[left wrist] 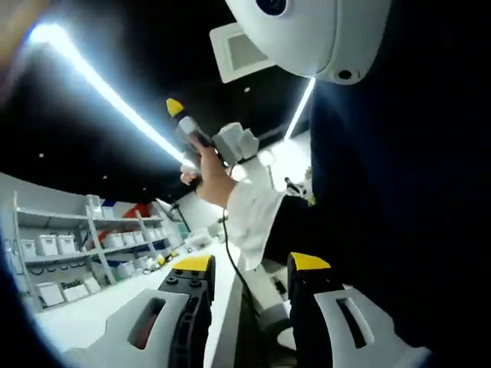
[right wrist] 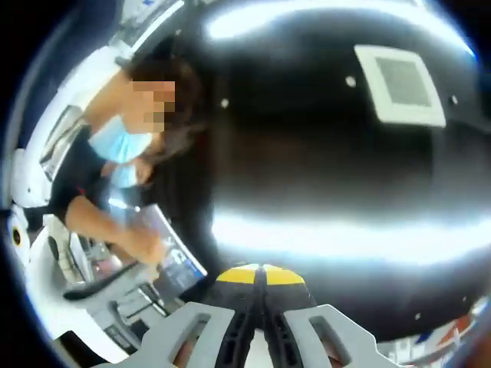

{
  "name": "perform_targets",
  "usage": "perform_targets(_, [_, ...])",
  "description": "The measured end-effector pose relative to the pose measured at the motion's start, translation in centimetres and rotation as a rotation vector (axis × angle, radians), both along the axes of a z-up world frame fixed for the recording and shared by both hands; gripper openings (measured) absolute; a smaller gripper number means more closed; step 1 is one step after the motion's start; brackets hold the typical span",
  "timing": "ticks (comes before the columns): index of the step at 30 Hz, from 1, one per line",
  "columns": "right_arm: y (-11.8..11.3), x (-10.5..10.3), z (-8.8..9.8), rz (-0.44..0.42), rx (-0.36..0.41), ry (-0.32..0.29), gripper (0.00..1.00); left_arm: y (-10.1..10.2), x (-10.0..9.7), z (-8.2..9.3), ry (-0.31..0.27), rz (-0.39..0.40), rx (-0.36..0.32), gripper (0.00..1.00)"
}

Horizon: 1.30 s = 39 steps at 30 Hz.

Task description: Open the folded towel by lifting each exposed corner and separating the folded layers until the towel lies flat within the target outline without major curled edges

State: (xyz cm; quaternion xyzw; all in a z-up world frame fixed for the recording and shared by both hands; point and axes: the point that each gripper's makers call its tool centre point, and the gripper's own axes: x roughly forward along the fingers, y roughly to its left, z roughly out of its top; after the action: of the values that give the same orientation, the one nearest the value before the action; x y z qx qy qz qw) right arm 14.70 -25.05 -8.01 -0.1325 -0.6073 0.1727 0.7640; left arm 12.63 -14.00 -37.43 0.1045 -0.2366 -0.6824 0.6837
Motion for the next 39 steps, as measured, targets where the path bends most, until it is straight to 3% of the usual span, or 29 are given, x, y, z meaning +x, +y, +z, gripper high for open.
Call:
perform_targets(6, [0.4,2.0,-0.2,0.005,-0.005,0.187,0.00,0.3,-0.5,-0.8,-0.023,0.005,0.015,0.38])
perform_targets(14, [0.4,4.3,-0.2,-0.042,0.008,0.275,0.00,1.2,-0.4,-0.5,-0.009,-0.015,0.015,0.35])
perform_targets(18, [0.1,6.5,-1.1,-0.012,0.038,0.371,0.00,1.1,-0.6,-0.6,-0.006,-0.028,0.020,0.34])
perform_targets(21, [1.2,8.5,-2.8,-0.006,-0.007,0.481,0.00,0.8,-0.7,-1.0,0.021,-0.022,0.017,0.34])
perform_targets(23, [2.2,9.4,-3.6,-0.060,-0.074,0.521,0.00,0.6,-0.7,-1.7,-0.016,-0.005,0.046,0.34])
perform_targets(26, [3.9,9.2,-4.2,-0.150,-0.188,0.481,0.00,0.6,-0.5,-1.2,-0.028,0.018,0.021,0.34])
perform_targets(29, [4.9,9.6,-5.1,-0.162,-0.250,0.531,0.00,0.7,-0.3,-0.9,-0.010,0.017,0.006,0.35])
perform_targets(31, [3.6,10.5,-4.8,-0.248,-0.204,0.559,0.00,0.7,-0.2,-1.1,-0.014,0.014,0.015,0.36])
perform_targets(32, [2.2,10.9,-4.5,-0.287,-0.121,0.580,0.00,0.7,-0.2,-1.3,-0.007,0.005,0.025,0.37])
perform_targets(33, [1.3,10.8,-3.7,-0.298,-0.065,0.546,0.00,0.7,-0.3,-1.4,-0.003,0.001,0.032,0.37])
perform_targets(34, [1.1,10.5,-3.2,-0.283,-0.044,0.506,0.00,0.7,-0.3,-1.4,-0.006,0.001,0.037,0.38])
perform_targets(36, [0.7,9.9,-3.0,-0.197,0.005,0.499,0.00,0.7,-0.3,-1.5,-0.011,0.002,0.039,0.38])
perform_targets(39, [0.2,9.1,-2.8,-0.175,0.010,0.485,0.00,0.7,-0.3,-1.4,-0.008,0.001,0.036,0.38])
